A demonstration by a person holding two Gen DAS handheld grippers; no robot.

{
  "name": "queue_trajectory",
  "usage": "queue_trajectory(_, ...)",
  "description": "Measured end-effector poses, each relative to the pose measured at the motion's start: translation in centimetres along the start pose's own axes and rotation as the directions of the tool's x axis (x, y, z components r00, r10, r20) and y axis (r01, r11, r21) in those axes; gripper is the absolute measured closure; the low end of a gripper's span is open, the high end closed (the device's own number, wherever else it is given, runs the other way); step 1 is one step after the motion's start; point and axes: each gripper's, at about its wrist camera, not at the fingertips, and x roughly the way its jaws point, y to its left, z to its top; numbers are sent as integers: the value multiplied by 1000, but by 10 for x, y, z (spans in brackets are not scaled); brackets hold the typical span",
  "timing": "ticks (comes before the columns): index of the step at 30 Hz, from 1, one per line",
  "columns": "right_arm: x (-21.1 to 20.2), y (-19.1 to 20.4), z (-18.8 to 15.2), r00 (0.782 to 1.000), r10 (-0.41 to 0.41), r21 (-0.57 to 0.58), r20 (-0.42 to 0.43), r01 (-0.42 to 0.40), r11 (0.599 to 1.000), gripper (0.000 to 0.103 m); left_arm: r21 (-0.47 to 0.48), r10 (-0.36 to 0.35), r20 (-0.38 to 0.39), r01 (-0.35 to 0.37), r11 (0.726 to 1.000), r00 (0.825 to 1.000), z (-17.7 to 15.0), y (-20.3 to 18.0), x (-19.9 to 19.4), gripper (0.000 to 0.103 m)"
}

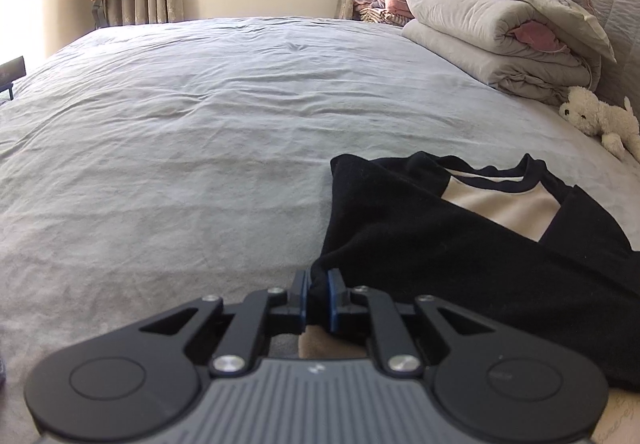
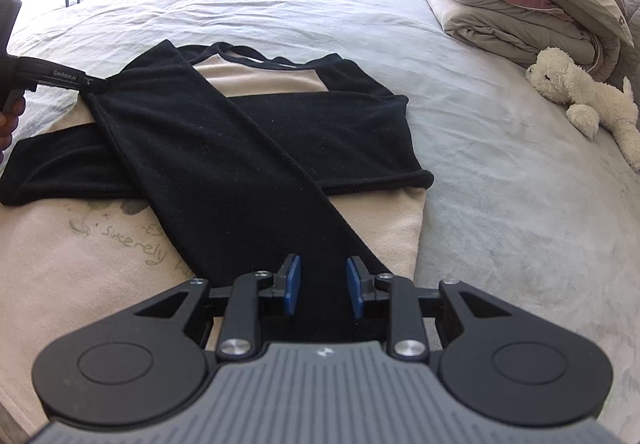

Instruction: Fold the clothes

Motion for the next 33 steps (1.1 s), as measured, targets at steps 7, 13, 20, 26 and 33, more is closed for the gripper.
queue_trajectory(7,-3,-9,2,1000,24,57,12,-25,998,73,-68,2,-11,-3,998,1000,7,14,-11,85)
queue_trajectory(13,-1,-7,2,1000,19,50,6,-19,999,73,-93,40,0,-39,995,999,10,19,-31,85)
queue_trajectory(20,6,-1,2,998,49,43,-27,-47,998,73,15,-105,-28,106,994,994,-15,-25,-56,85)
queue_trajectory(26,8,1,1,999,36,29,-29,-36,999,71,97,-129,-118,141,985,985,-41,-53,-55,84)
queue_trajectory(33,6,6,0,994,104,17,-46,-103,995,71,82,-123,-137,135,987,983,-48,-47,-58,84)
